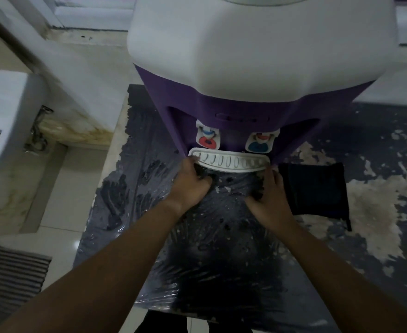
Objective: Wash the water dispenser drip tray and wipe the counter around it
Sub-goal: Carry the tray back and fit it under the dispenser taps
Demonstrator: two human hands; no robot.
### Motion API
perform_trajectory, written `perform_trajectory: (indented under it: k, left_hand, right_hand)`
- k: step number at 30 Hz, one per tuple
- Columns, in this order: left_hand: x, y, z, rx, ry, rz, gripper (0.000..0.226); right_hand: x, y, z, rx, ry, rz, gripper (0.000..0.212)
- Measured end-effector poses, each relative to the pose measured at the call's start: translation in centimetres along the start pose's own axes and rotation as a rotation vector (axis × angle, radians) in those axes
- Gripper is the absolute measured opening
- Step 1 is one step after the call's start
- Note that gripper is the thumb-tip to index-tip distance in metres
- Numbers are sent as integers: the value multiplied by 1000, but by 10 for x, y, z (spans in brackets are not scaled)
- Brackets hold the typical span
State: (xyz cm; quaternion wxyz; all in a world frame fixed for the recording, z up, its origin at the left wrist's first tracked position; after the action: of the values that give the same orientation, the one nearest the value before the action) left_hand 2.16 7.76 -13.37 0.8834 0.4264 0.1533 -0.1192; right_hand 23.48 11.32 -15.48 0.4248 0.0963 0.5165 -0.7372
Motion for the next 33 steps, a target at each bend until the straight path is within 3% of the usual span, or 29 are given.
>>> perform_trajectory:
  k: [5,8,11,16,22,25,27,30,33]
  left_hand:
    - [11,1,1,54,-136,-325,84]
    - [13,-5,-6,-21,-201,-501,90]
    - [15,-7,-6,-67,-223,-613,95]
    - [11,3,-5,-73,-211,-797,95]
    - [8,7,-7,-89,-227,-842,95]
    - [11,-4,-6,-62,-191,-743,104]
    - [9,-6,1,-21,-40,-601,109]
    - [19,5,20,150,147,-454,78]
    - [59,12,24,190,-62,-354,42]
  right_hand:
    - [11,4,6,-83,-68,524,95]
    - [16,6,7,-59,-102,651,93]
    - [14,-6,7,-128,-29,724,92]
    - [21,-2,0,-145,-117,765,99]
    - [16,-2,0,-154,-155,767,103]
    - [9,-4,2,-192,-177,697,96]
    - [-3,-6,9,-249,-124,595,86]
    - [-39,8,21,-230,55,359,71]
    - [-75,44,30,-110,193,228,64]
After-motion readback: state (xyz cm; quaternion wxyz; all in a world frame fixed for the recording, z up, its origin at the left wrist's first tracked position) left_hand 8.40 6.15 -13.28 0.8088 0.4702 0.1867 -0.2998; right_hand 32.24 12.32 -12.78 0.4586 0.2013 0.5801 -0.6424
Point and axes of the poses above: each hand's wrist, its own z-axis away from the middle knuckle, its own x-axis out of the palm, y = z × x, the point moved 7 cm from there along -z, towards the middle knuckle, and after that the axes turned 7 degrees about -y, right-handed, at the moved point
